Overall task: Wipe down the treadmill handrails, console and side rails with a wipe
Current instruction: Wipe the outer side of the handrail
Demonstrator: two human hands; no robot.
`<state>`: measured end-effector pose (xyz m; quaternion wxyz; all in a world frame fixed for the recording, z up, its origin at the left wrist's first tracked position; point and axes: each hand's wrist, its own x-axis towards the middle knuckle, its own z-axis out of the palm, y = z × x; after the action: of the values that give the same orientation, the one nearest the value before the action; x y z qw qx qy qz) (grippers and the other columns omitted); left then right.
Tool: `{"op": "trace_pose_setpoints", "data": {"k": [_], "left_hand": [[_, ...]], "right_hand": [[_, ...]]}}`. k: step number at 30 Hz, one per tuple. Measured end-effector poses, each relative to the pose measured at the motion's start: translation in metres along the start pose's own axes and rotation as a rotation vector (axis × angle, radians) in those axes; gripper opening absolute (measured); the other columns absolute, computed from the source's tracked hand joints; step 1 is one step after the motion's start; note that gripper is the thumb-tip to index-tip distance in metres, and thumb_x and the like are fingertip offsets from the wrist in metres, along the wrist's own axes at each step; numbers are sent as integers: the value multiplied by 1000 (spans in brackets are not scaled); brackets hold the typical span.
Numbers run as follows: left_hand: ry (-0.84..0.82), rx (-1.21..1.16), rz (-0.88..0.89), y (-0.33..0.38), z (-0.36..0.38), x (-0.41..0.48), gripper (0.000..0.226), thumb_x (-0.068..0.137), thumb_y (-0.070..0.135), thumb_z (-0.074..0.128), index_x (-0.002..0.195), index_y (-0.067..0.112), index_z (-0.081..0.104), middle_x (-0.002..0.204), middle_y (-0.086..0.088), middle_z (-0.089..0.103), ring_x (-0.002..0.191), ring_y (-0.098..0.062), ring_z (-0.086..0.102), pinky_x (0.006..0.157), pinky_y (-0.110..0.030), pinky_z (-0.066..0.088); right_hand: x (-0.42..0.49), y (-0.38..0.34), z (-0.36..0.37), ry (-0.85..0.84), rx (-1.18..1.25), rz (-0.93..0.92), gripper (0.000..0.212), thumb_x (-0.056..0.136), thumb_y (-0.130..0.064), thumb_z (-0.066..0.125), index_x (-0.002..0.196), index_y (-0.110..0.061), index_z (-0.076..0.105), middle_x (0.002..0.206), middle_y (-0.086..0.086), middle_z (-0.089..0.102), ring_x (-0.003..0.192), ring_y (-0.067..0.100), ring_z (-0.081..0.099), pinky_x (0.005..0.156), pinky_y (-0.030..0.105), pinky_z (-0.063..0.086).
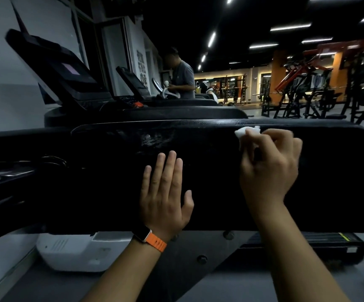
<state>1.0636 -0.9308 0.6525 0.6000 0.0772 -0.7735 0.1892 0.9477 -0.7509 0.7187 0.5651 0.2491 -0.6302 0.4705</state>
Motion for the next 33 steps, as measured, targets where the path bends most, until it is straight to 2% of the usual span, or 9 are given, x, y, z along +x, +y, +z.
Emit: {"op": "trace_pose_setpoints", "data": {"k": [2,5,11,17,22,24,28,30,33], "left_hand": [[3,3,-4,1,-1,0,64,101,36,40,156,4,34,164,-15,32,155,-32,26,125,-53,20],[-4,4,-1,1,-2,0,64,102,36,40,157,5,33,165,-15,31,155,-32,25,125,-53,19],[-40,-28,-12,0,-4,1,64,101,36,42,156,5,33,165,-15,32,155,-31,25,126,-52,18],[-81,-82,-19,-11,-18,-4,64,101,34,46,156,4,33,165,-16,30,155,-32,24,126,-52,18],[-130,-41,-3,-43,-30,-16,64,102,32,45,157,6,29,167,-12,25,156,-30,23,127,-51,16],[-128,-38,0,-55,-33,-17,63,103,32,45,157,4,31,167,-14,26,156,-31,23,127,-52,17],[-85,-18,-63,-75,-38,-19,61,104,34,44,156,2,34,165,-18,30,155,-34,25,125,-55,20],[-78,-24,-105,-87,-42,-21,62,104,33,45,156,0,34,165,-19,29,155,-35,23,125,-56,18],[-99,-20,-128,-104,-49,-24,64,103,33,46,156,0,34,166,-19,27,156,-34,20,126,-56,17]], "right_hand": [[-2,-25,11,-53,54,-93,17,94,-13,71,102,-27,67,99,7,65,88,32,53,66,46,47],[-2,-42,19,-142,31,-296,12,96,-15,71,101,-25,74,95,2,68,81,29,58,63,40,42],[5,-9,-1,-50,6,75,17,96,-25,64,109,-20,73,100,4,68,87,29,61,66,47,52],[1,-57,26,-123,55,-247,10,102,-24,68,100,-19,77,92,3,71,75,29,63,58,44,48],[0,-35,7,-70,37,69,14,102,-24,68,111,-19,76,100,5,70,84,31,66,63,44,51],[-6,-55,13,-93,49,43,10,100,-22,67,107,-25,73,99,4,69,82,30,66,61,42,50],[-20,-94,35,-189,50,-231,8,100,-22,70,103,-26,77,96,1,70,78,28,64,59,43,48],[-18,-83,31,-166,39,-186,10,103,-26,67,107,-23,77,98,2,70,80,29,65,61,45,49],[-13,-65,15,-114,29,27,11,101,-25,68,111,-27,71,103,3,68,85,28,65,60,43,50]]}}
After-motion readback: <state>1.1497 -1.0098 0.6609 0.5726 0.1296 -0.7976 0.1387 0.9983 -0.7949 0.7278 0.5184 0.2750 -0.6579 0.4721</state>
